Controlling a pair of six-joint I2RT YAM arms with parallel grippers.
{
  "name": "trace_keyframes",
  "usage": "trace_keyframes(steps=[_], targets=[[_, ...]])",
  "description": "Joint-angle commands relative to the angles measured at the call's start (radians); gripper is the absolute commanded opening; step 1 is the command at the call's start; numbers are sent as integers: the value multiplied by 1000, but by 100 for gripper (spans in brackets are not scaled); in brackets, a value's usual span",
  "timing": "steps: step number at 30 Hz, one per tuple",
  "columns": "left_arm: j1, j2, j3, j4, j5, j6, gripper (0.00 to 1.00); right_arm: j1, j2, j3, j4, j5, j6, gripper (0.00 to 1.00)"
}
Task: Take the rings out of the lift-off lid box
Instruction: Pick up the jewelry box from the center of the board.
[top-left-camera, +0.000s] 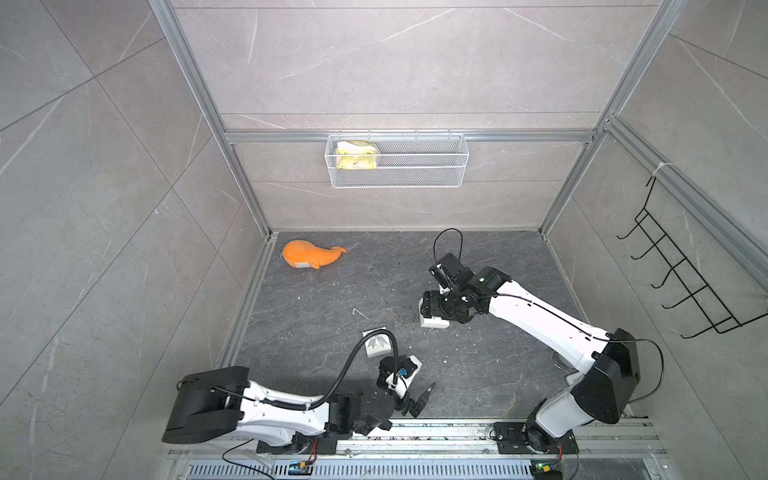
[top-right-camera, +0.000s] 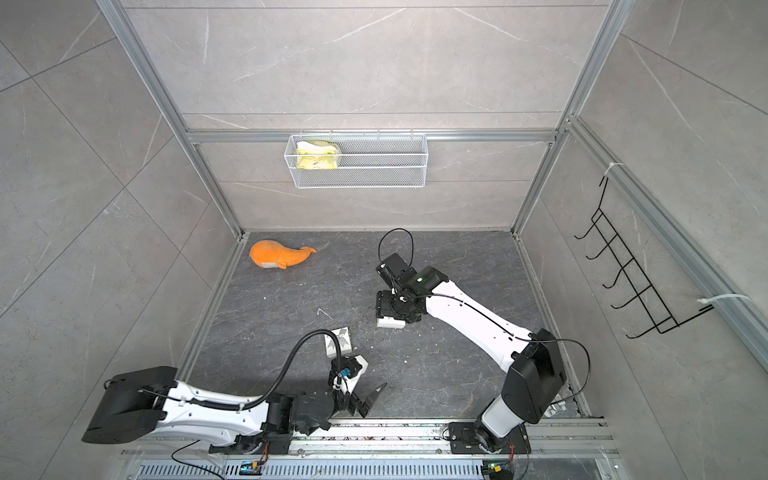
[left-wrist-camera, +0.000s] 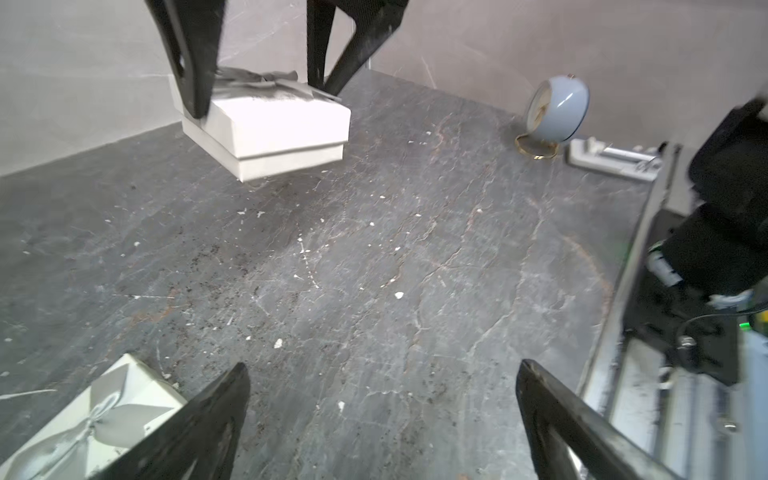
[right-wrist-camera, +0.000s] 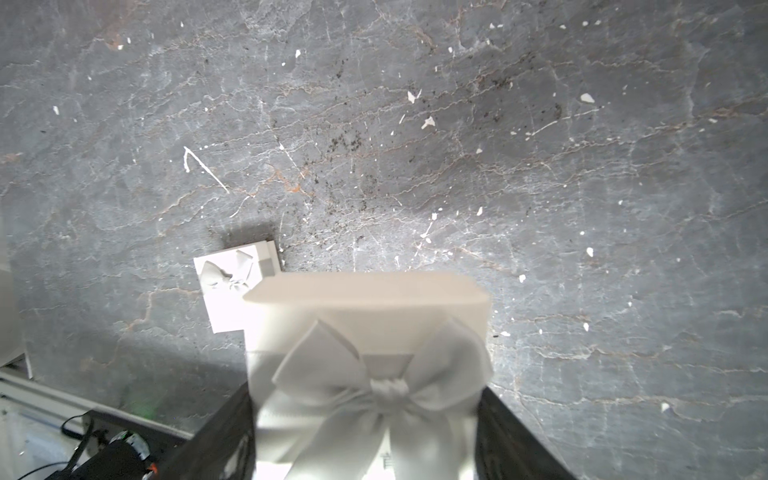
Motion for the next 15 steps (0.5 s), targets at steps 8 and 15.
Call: trace_keyframes(steps=[8, 15], targets=[[-37, 366, 133, 637, -240, 400, 100, -3, -17, 30, -37, -69, 19, 69], [-32, 467, 227, 744, -302, 576, 100, -1, -34, 28, -45, -75, 25, 69]])
